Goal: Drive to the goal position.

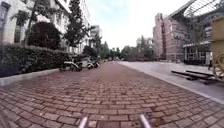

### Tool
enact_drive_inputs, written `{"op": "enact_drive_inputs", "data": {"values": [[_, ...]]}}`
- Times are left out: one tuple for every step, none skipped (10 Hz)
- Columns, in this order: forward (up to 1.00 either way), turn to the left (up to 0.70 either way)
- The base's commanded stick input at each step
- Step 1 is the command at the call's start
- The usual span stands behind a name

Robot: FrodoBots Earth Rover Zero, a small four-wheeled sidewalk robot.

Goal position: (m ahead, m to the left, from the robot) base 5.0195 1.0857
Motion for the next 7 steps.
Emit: {"op": "enact_drive_inputs", "data": {"values": [[0.7,0.0],[0.7,0.0],[0.7,0.0],[0.7,0.0],[0.7,0.0],[0.7,0.0],[0.7,0.0]]}}
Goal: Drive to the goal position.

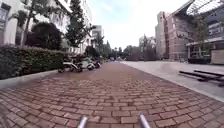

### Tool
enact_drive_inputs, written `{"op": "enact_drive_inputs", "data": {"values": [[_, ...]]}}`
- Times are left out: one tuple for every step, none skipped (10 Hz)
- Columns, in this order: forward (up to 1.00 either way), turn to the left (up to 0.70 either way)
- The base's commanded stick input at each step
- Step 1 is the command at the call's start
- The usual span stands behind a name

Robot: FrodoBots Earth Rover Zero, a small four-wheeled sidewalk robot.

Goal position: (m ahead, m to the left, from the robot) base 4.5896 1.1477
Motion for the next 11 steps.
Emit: {"op": "enact_drive_inputs", "data": {"values": [[0.7,0.0],[0.7,0.0],[0.7,0.0],[0.7,0.0],[0.7,0.0],[0.7,0.0],[0.7,0.0],[0.7,0.0],[0.7,0.0],[0.7,0.0],[0.7,0.0]]}}
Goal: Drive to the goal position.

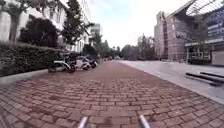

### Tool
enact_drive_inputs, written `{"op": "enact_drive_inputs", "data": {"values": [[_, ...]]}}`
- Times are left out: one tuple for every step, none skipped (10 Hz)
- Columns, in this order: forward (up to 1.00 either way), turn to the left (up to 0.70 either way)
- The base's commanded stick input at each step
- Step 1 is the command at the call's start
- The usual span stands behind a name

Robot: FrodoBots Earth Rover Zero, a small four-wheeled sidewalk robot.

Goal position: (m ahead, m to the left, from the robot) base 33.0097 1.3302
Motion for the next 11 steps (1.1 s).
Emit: {"op": "enact_drive_inputs", "data": {"values": [[0.7,0.0],[0.7,0.0],[0.7,0.0],[0.7,0.0],[0.7,0.0],[0.7,0.0],[0.53,0.0],[0.45,0.0],[0.45,0.0],[0.45,0.0],[0.45,0.0]]}}
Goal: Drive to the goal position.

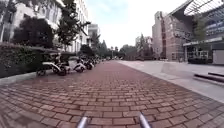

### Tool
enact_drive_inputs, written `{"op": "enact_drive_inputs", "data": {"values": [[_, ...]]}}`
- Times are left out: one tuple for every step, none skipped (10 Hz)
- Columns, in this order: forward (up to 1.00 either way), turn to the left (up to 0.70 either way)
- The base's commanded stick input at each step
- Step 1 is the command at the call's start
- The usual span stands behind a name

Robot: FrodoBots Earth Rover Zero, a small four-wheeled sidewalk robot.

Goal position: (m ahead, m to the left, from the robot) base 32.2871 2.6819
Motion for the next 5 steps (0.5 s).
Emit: {"op": "enact_drive_inputs", "data": {"values": [[0.45,0.0],[0.45,0.0],[0.45,0.0],[0.45,0.0],[0.45,0.0]]}}
